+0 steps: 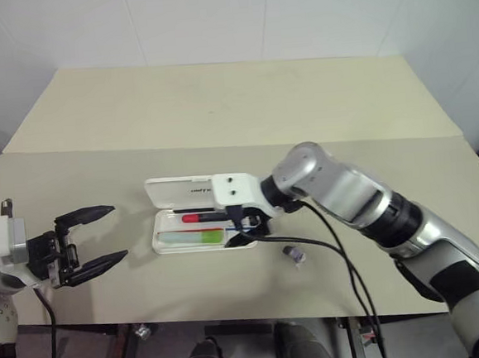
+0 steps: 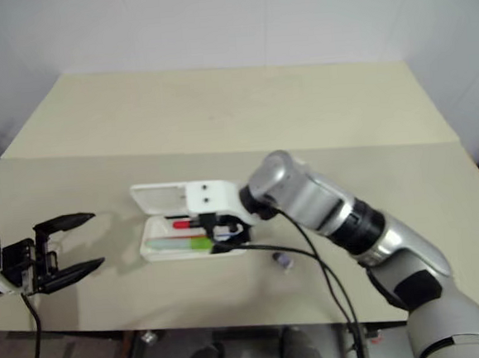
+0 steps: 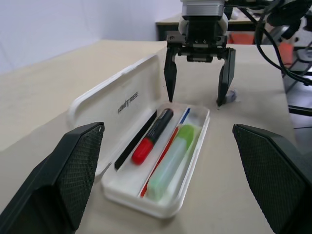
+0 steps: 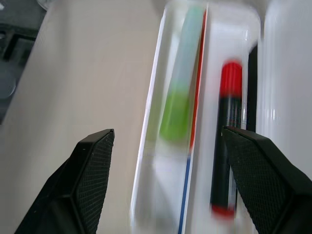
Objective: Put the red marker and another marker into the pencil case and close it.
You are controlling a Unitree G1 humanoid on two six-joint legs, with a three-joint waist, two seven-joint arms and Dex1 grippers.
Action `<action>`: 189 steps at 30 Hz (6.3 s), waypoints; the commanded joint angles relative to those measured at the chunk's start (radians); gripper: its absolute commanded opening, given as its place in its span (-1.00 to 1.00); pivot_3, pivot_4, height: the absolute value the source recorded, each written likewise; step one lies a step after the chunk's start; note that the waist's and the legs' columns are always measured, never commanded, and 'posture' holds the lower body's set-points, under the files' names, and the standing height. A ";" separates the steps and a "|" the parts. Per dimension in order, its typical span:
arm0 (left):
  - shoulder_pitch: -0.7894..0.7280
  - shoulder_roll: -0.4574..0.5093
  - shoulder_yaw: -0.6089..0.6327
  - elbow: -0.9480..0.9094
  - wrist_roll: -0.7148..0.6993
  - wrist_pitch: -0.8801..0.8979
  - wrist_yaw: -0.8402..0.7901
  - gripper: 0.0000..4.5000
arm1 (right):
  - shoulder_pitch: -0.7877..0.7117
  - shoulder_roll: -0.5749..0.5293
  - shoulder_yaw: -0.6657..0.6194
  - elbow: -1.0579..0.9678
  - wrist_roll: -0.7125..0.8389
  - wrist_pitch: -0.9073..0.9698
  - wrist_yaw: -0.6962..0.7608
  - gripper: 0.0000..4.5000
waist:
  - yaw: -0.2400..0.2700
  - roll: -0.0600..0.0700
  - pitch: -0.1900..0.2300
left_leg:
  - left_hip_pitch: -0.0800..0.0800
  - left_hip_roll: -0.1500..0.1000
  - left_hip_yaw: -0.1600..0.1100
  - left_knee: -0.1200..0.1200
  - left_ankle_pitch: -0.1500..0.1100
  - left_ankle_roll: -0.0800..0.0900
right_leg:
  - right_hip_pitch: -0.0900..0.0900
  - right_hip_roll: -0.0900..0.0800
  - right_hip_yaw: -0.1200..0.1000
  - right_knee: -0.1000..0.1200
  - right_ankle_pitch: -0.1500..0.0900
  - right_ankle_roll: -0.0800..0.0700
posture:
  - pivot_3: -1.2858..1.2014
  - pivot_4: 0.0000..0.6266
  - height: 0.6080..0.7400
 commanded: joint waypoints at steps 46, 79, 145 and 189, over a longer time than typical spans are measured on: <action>0.018 -0.038 -0.022 0.000 -0.040 -0.017 -0.063 1.00 | 0.677 -0.270 -0.369 -0.257 0.119 -0.007 -0.219 0.99 | 0.027 0.001 0.000 | 0.001 0.000 0.001 0.005 0.000 0.000 | 0.005 0.001 0.001 -0.001 0.001 0.001 | 0.03 -0.52 1.00; -0.014 -0.017 0.001 0.053 -0.022 -0.040 -0.052 1.00 | 0.282 -0.139 -0.245 -0.116 0.010 -0.107 -0.117 -0.50 | 0.025 0.001 0.000 | 0.014 0.002 0.003 0.002 0.000 0.001 | 0.017 0.003 0.003 -0.008 0.000 -0.005 | 0.03 -0.52 1.00; -0.564 0.051 -0.208 0.634 0.344 -0.218 0.085 -0.76 | 0.367 -0.007 -0.598 0.137 0.295 -0.487 0.064 1.00 | 0.026 0.002 0.001 | 0.014 0.003 0.003 0.000 -0.001 0.001 | 0.015 0.005 0.002 -0.007 0.002 0.000 | 0.03 -0.52 1.00; -0.935 -0.184 -0.593 0.986 0.767 -0.611 -0.141 -1.00 | 0.378 -0.143 -0.763 0.450 0.380 -0.629 0.336 1.00 | 0.026 0.002 0.002 | 0.010 0.002 0.003 0.005 -0.001 0.001 | 0.013 0.005 0.003 -0.002 0.002 0.005 | 0.03 -0.52 1.00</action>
